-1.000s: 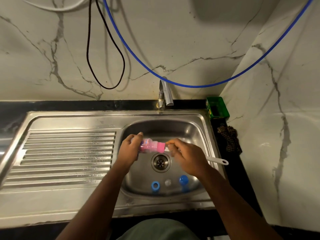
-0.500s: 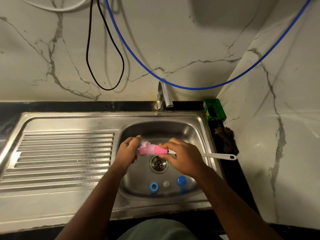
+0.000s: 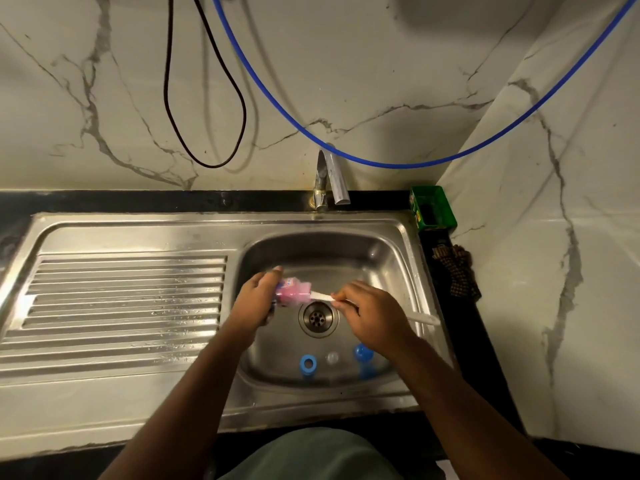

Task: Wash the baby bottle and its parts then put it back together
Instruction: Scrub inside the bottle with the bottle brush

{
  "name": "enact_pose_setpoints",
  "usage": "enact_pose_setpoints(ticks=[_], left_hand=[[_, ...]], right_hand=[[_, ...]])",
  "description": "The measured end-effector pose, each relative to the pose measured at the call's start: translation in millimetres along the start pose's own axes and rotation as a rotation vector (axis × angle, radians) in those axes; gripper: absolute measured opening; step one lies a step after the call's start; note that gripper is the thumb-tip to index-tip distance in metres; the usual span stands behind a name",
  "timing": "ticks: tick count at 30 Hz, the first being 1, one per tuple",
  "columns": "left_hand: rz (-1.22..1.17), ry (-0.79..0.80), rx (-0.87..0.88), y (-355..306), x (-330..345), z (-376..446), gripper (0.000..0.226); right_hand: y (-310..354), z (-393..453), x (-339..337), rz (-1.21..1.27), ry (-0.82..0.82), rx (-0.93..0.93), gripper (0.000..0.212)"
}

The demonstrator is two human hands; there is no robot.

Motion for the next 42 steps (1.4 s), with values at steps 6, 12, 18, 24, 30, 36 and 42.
enact_pose_setpoints(ticks=[6, 12, 18, 24, 30, 36, 42], left_hand=[[0.029, -0.056, 0.058, -10, -13, 4, 0.04], [0.128, 0.109, -0.006, -8, -5, 0, 0.041], [0.141, 0.077, 0.096, -16, -12, -5, 0.047], [0.169, 0.066, 0.079, -18, -21, -6, 0.046], [0.091, -0.01, 0.107, -15, -16, -7, 0.046], [0.075, -0.062, 0.11, -15, -4, -9, 0.036], [0.098, -0.055, 0.031, -8, 0, -6, 0.037]], right_hand=[[-4, 13, -18, -0.062, 0.133, -0.015, 0.012], [6, 21, -21, -0.118, 0.122, -0.277, 0.009], [9, 19, -24, -0.047, 0.233, -0.071, 0.011], [8, 14, -25, -0.03, 0.227, -0.046, 0.014], [11, 5, -14, 0.05, 0.233, 0.075, 0.014], [14, 4, 1, 0.027, 0.122, 0.113, 0.015], [8, 13, -6, -0.318, -0.193, -0.164, 0.01]])
Point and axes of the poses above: each hand's wrist, its own z-axis towards the middle knuckle, its own x-axis out of the palm, y = z × x, the point moved 3 cm from there along z, towards the middle knuckle, and after that the axes turned 6 degrees about -x, right-handed, at the moved point
